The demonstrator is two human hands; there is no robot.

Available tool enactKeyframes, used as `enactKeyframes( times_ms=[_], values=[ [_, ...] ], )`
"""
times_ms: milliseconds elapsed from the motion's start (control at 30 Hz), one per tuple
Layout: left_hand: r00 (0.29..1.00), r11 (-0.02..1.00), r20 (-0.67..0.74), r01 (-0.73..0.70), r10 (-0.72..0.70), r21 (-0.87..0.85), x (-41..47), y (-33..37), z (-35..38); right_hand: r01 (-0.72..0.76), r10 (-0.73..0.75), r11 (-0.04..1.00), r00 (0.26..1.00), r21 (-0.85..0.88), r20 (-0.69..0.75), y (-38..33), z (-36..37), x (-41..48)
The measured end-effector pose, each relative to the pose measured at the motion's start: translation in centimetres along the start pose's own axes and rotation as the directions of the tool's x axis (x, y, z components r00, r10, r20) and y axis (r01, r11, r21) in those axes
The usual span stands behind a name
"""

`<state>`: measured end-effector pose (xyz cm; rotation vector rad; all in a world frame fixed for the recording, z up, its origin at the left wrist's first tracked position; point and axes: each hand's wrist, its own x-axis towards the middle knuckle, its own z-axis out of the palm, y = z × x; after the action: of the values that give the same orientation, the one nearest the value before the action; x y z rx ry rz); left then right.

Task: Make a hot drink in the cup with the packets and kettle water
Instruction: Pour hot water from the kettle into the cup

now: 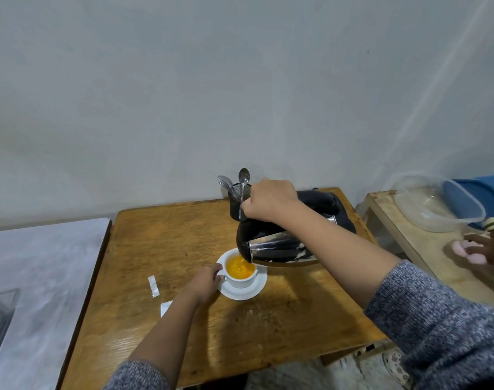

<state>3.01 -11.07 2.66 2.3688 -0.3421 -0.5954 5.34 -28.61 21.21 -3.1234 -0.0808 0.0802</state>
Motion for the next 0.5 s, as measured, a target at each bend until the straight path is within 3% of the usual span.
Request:
enactKeyframes(
  times_ms=[200,300,500],
  values=[
    [1.0,1.0,-0.013,-0.003,0.003,-0.027,0.0,0.1,0.2,-0.026,0.028,0.996,0.999,0.09,-0.021,1.0,0.3,-0.5],
    [1.0,0.999,-0.018,0.022,-0.023,-0.04,-0.1,0.0,0.2,-0.119,0.119,0.978,0.993,0.174,0.008,2.7,-0.2,-0.8],
    [0.996,0.995,-0.06,0.065,-0.07,-0.08,-0.4,0.3,0.8,-0.279,0.324,0.81,0.946,0.516,0.003,8.2,0.5,-3.3]
  ],
)
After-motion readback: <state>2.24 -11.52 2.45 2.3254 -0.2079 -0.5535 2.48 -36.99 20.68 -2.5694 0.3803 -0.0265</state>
